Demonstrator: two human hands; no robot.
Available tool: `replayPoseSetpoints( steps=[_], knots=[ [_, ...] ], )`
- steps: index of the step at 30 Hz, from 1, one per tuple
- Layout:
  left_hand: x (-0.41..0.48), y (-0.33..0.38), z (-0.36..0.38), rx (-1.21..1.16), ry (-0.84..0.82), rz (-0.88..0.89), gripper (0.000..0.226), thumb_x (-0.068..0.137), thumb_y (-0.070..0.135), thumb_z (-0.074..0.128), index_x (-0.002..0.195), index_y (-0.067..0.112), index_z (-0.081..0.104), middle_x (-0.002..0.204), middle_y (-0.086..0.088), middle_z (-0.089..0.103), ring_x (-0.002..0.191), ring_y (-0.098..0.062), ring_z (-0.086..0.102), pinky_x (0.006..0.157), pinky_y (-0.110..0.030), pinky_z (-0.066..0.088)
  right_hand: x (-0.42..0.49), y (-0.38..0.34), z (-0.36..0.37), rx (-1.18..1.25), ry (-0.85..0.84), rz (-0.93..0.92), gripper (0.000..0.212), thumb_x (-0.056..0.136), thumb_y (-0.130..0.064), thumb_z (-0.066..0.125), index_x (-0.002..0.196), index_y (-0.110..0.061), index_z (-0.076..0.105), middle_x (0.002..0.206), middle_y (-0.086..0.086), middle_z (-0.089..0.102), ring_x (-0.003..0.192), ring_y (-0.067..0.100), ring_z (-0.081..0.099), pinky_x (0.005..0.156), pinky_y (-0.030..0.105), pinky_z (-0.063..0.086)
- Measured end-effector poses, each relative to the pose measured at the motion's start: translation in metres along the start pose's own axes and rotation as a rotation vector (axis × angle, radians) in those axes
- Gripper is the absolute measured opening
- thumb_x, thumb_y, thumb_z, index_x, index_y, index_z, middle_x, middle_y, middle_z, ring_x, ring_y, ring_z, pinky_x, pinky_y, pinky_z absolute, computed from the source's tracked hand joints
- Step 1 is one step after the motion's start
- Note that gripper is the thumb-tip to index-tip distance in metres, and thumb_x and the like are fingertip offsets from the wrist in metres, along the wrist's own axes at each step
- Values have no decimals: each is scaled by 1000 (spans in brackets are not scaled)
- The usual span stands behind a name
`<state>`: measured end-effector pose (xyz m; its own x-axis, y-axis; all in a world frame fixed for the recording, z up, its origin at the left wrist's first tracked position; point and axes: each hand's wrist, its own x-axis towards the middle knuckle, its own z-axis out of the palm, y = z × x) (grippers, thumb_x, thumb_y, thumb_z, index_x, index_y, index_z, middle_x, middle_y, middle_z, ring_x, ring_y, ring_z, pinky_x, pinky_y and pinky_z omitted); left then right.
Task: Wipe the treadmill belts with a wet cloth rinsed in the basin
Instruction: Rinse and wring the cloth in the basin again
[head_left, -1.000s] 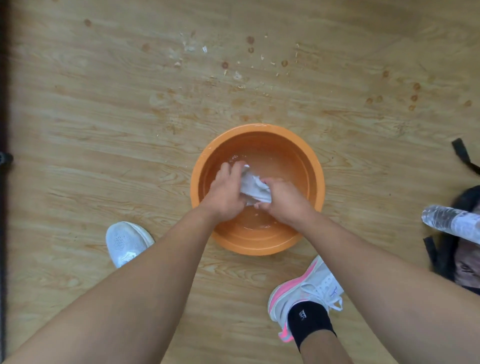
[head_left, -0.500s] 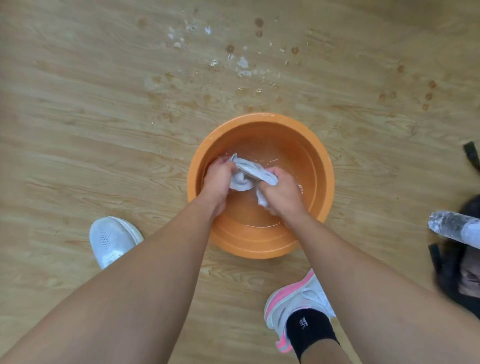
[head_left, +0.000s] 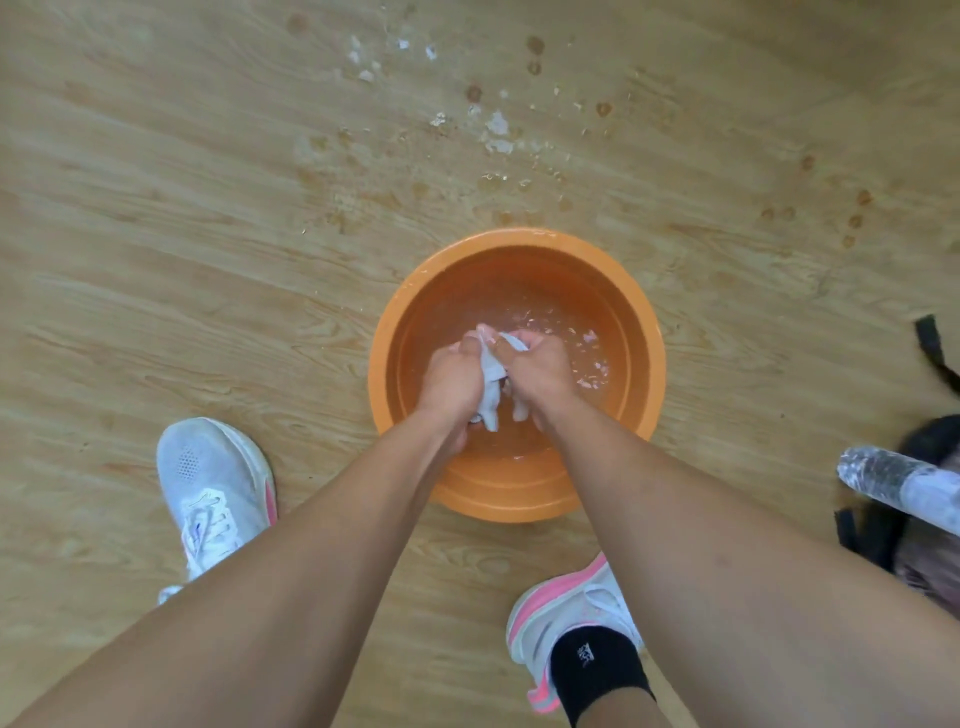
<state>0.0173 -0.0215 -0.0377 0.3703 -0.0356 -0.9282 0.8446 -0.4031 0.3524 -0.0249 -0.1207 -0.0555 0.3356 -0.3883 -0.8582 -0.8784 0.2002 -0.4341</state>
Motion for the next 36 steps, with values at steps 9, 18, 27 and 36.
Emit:
replayPoseSetpoints(
  steps=[9,18,27,36],
  knots=[
    [-5,8,7,520,339,311,26,103,33,58,122,17,50,112,-13,71,107,-39,65,89,-43,48,3,18,-21,31,259,55,38,79,-39,87,104,-14,74,83,-4,77,77,22,75,75,38,61],
    [8,3,35,382,-110,-26,62,113,48,24,109,5,69,81,-22,69,58,-28,64,45,-22,42,-10,13,-10,-60,146,-155,10,101,-19,57,106,-26,63,87,-11,69,85,23,69,78,37,55],
    [-21,-8,-6,317,92,176,26,103,41,56,105,15,54,97,-6,68,91,-32,67,76,-38,52,13,-10,-26,-369,87,-244,25,92,-28,79,109,-19,63,98,-4,70,85,20,70,66,37,60],
    [10,-3,5,347,161,24,59,112,52,28,121,7,65,120,-21,71,114,-39,67,97,-43,51,-11,1,-14,-148,-13,-134,15,95,-29,72,98,-14,69,77,5,68,52,19,57,44,30,47]
  ],
)
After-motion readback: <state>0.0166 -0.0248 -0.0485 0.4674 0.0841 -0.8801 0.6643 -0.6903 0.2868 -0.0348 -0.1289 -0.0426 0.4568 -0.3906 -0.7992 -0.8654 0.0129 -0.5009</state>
